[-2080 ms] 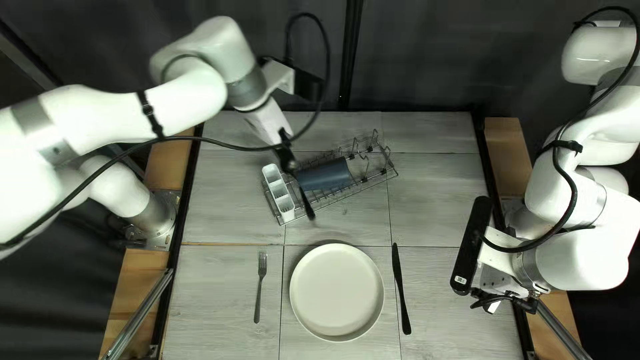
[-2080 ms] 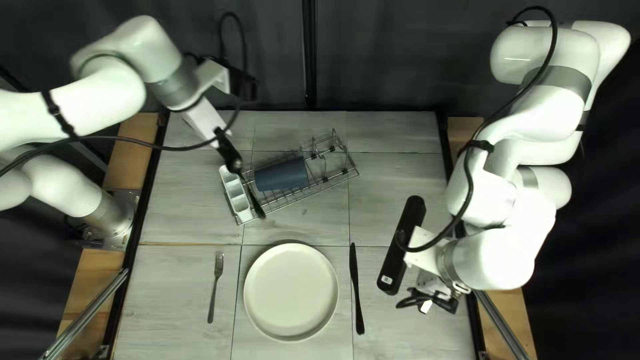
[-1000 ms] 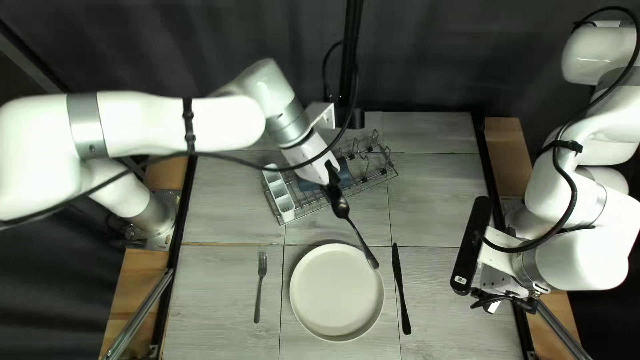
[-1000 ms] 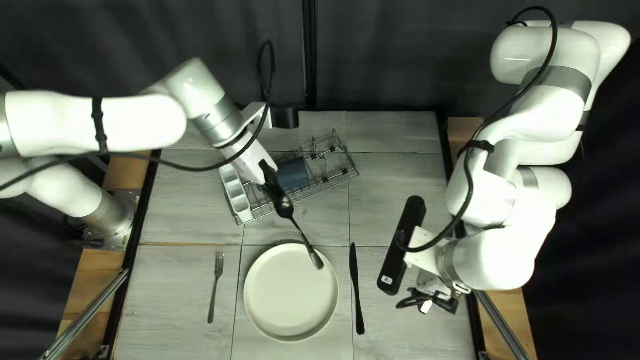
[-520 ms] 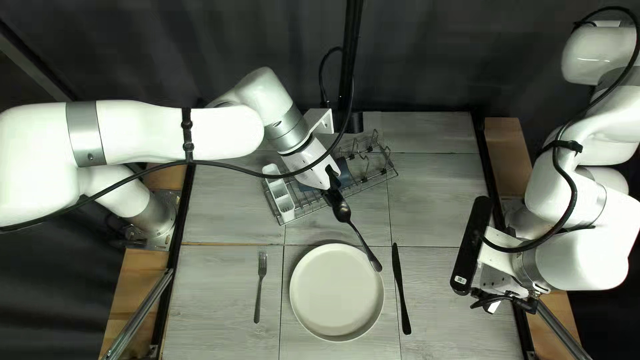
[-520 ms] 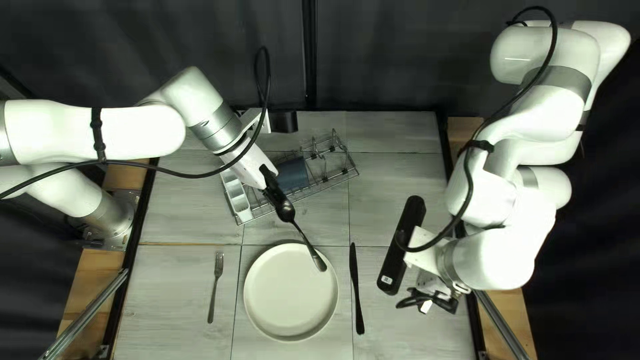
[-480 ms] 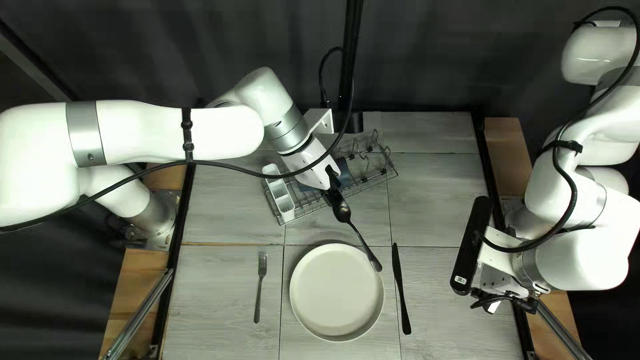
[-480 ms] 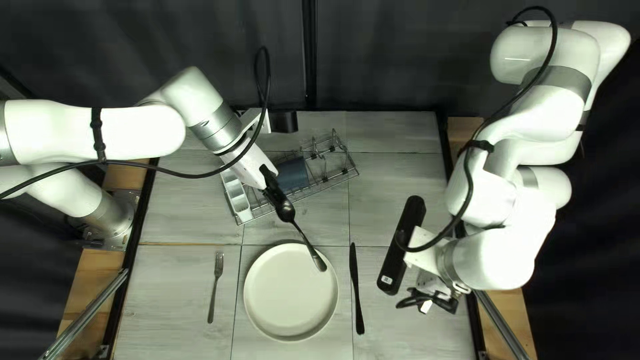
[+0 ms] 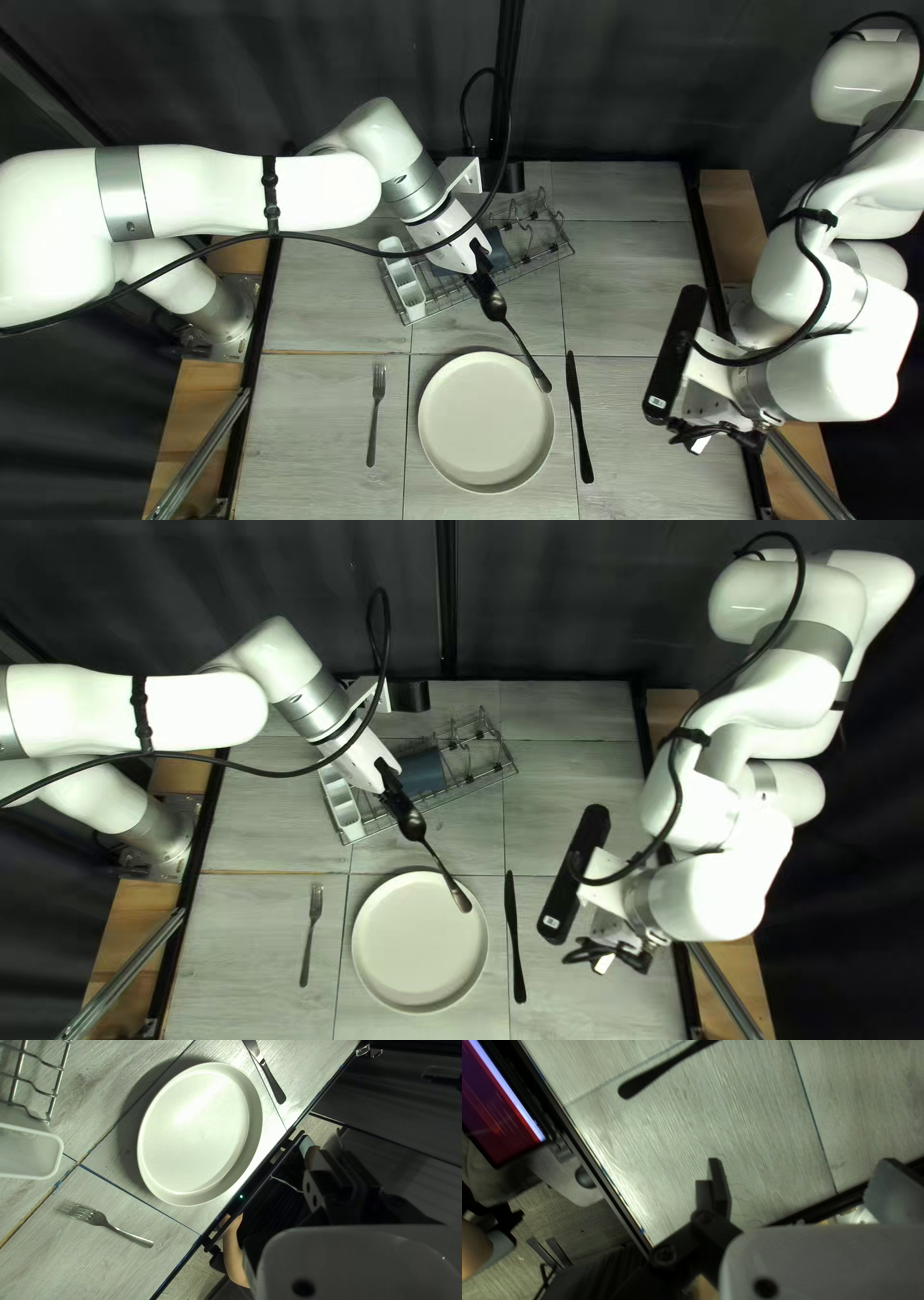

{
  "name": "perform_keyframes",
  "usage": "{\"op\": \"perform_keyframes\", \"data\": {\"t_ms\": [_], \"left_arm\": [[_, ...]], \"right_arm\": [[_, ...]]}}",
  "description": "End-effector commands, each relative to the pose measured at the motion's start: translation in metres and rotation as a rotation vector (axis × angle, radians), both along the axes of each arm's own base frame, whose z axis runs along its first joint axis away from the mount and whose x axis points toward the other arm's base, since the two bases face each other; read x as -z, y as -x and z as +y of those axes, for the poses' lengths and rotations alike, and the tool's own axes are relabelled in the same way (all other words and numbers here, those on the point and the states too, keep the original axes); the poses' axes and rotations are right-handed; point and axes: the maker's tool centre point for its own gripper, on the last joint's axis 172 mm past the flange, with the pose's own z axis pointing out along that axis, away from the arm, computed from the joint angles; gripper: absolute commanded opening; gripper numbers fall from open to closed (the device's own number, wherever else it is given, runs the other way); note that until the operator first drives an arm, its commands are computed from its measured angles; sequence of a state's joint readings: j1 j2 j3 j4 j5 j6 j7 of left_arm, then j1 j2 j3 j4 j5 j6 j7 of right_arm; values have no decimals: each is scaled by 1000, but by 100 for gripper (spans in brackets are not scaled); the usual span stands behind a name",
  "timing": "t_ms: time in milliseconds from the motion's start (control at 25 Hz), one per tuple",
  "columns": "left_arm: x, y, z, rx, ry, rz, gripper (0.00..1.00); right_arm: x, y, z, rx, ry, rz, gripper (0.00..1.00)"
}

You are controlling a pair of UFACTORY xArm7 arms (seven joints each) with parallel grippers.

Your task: Pick up and place plate onto table. Place down one fork to the left of the plate. Place spoon and knife to the right of the plate. Place cup above the knife and spoon

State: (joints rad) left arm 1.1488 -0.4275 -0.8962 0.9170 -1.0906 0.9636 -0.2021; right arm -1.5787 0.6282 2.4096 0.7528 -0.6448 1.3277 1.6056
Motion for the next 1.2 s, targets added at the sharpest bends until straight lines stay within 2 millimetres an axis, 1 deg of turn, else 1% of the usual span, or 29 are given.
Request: {"op": "perform_keyframes", "data": {"t_ms": [40,200,240,280,360,440,600,640,680,800,920,1000,1120,1200], "left_arm": [[0,0,0,0,0,0,0],[0,0,0,0,0,0,0],[0,0,0,0,0,0,0],[0,0,0,0,0,0,0],[0,0,0,0,0,0,0],[0,0,0,0,0,0,0],[0,0,0,0,0,0,0],[0,0,0,0,0,0,0],[0,0,0,0,0,0,0],[0,0,0,0,0,0,0],[0,0,0,0,0,0,0],[0,0,0,0,0,0,0],[0,0,0,0,0,0,0],[0,0,0,0,0,0,0]], "right_arm": [[-4,-17,-11,50,24,-17,100],[-9,-41,-21,92,48,-49,100],[-9,-43,-22,97,50,-55,100],[-11,-51,-23,110,52,-71,100],[-14,-60,-25,137,58,-91,100],[-15,-66,-25,160,66,-106,100],[-21,-89,-25,222,99,-136,100],[-22,-91,-25,230,102,-141,100],[-23,-99,-24,244,109,-152,100],[-25,-113,-20,272,121,-176,100],[-24,-129,-16,289,131,-198,100],[-22,-141,-17,306,132,-216,100],[-19,-151,-18,324,128,-235,100],[-14,-163,-18,334,125,-248,100]]}}
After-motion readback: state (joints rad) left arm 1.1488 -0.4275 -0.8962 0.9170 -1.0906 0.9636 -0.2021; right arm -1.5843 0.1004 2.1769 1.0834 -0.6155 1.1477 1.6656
